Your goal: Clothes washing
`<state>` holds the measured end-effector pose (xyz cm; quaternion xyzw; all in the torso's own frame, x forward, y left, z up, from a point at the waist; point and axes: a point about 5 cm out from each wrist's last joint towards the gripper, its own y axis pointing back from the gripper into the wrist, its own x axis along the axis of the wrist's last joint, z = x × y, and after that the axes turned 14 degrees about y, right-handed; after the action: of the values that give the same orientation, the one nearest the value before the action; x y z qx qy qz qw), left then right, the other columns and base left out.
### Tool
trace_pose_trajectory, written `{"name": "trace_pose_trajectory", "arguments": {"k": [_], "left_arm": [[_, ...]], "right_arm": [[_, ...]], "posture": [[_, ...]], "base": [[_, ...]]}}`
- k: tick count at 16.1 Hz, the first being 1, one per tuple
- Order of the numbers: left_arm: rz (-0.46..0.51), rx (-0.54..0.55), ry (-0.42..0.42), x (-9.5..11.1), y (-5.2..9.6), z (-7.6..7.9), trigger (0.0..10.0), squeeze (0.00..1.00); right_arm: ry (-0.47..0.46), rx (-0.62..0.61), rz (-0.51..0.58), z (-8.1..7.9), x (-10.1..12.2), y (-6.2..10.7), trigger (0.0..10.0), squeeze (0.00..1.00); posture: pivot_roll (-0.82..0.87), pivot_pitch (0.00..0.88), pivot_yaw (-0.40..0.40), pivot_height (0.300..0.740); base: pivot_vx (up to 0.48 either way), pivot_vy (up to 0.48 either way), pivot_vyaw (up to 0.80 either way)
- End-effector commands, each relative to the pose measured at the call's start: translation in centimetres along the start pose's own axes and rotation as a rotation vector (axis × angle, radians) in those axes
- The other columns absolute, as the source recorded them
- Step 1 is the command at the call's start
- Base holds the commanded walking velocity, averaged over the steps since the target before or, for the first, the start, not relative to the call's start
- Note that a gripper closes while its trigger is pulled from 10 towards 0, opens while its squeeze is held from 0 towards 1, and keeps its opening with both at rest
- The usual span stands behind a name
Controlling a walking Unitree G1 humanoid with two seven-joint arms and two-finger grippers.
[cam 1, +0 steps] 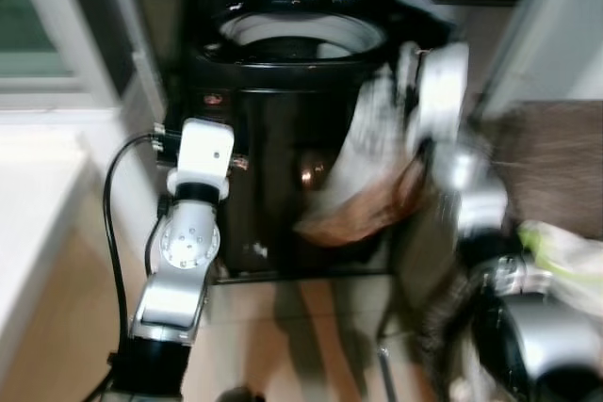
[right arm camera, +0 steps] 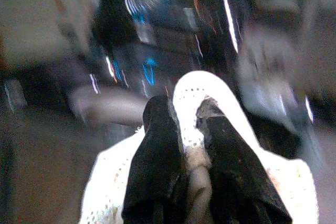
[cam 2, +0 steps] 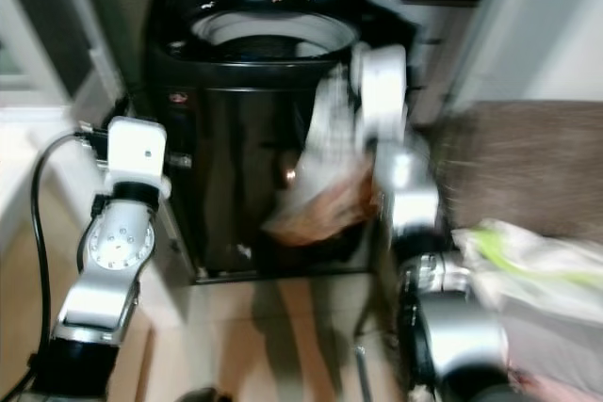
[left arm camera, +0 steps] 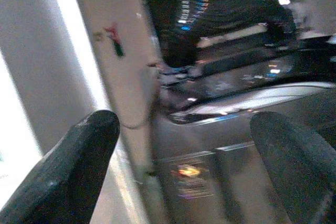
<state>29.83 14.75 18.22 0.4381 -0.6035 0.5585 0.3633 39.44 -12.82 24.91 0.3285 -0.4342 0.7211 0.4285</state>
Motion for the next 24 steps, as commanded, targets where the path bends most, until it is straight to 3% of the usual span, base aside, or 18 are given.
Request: {"name": "trace_pose_trajectory", "arguments": {"k": [1, 5, 8, 11, 14, 16, 18, 20, 21, 22, 23, 24], "left_arm": [[0.081, -0.006, 0.002, 1.8, -0.7, 0.4, 10.0, 0.00], [0.147, -0.061, 0.007, 3.2, -1.1, 1.4, 10.0, 0.00], [0.144, -0.056, 0.006, 3.2, -0.7, 1.2, 10.0, 0.00], [0.144, -0.054, 0.004, 3.3, -0.4, 1.0, 10.0, 0.00], [0.186, -0.059, -0.027, 4.7, 0.3, 0.8, 10.0, 0.00], [0.188, -0.052, -0.047, 4.9, 0.6, 0.6, 10.0, 0.00], [0.182, -0.043, -0.071, 4.9, 1.1, 0.4, 10.0, 0.00], [0.150, -0.037, -0.083, 4.8, 1.9, 0.4, 10.0, 0.00], [0.144, -0.043, -0.084, 4.8, 2.1, 0.5, 10.0, 0.00], [0.132, -0.050, -0.091, 4.8, 2.4, 0.5, 10.0, 0.00], [0.126, -0.052, -0.085, 4.7, 2.5, 0.5, 10.0, 0.00], [0.110, -0.061, -0.095, 4.7, 2.8, 0.3, 10.0, 0.00]], "right_arm": [[0.025, -0.054, 0.113, 2.4, 3.0, -1.0, 10.0, 0.00], [0.128, -0.108, 0.196, 5.7, 8.8, -4.4, 10.0, 0.00], [0.206, -0.136, 0.146, 6.5, 9.6, -5.6, 10.0, 0.00], [0.271, -0.141, 0.121, 6.3, 10.3, -6.2, 10.0, 0.00], [0.352, -0.230, 0.144, 6.7, 13.4, -7.1, 10.0, 0.00], [0.444, -0.291, 0.113, 6.9, 12.9, -7.0, 10.0, 0.00], [0.415, -0.304, -0.024, 6.7, 9.4, -6.4, 10.0, 0.00], [0.173, -0.167, -0.320, 3.7, 1.2, -4.1, 10.0, 0.00], [0.114, -0.136, -0.376, 2.8, -0.3, -3.5, 10.0, 0.00], [-0.010, -0.049, -0.491, 0.6, -3.2, -2.0, 10.0, 0.00], [-0.023, -0.015, -0.541, -0.4, -4.5, -1.2, 10.0, 0.00], [-0.078, 0.017, -0.628, -2.1, -7.0, 0.8, 10.0, 0.00]], "posture": [[0.03, 0.000, -0.037, 0.740], [0.05, 0.000, -0.054, 0.740], [0.08, 0.000, -0.069, 0.740], [0.09, 0.000, -0.073, 0.740], [0.16, 0.003, -0.088, 0.740], [0.18, 0.018, -0.095, 0.740], [0.20, 0.038, -0.109, 0.740], [0.21, 0.074, -0.114, 0.740], [0.21, 0.079, -0.113, 0.740], [0.21, 0.090, -0.107, 0.740], [0.21, 0.092, -0.105, 0.740], [0.22, 0.102, -0.095, 0.740]], "base": [[0.480, 0.000, 0.00], [0.480, 0.000, 0.00], [0.480, 0.000, 0.00], [0.480, 0.000, 0.00], [0.480, 0.000, 0.00], [0.480, 0.000, 0.00], [0.480, 0.000, 0.00], [0.000, 0.000, 0.00], [0.000, 0.000, 0.00], [0.000, 0.000, 0.00], [0.000, 0.000, 0.00], [0.000, 0.000, 0.00]]}}
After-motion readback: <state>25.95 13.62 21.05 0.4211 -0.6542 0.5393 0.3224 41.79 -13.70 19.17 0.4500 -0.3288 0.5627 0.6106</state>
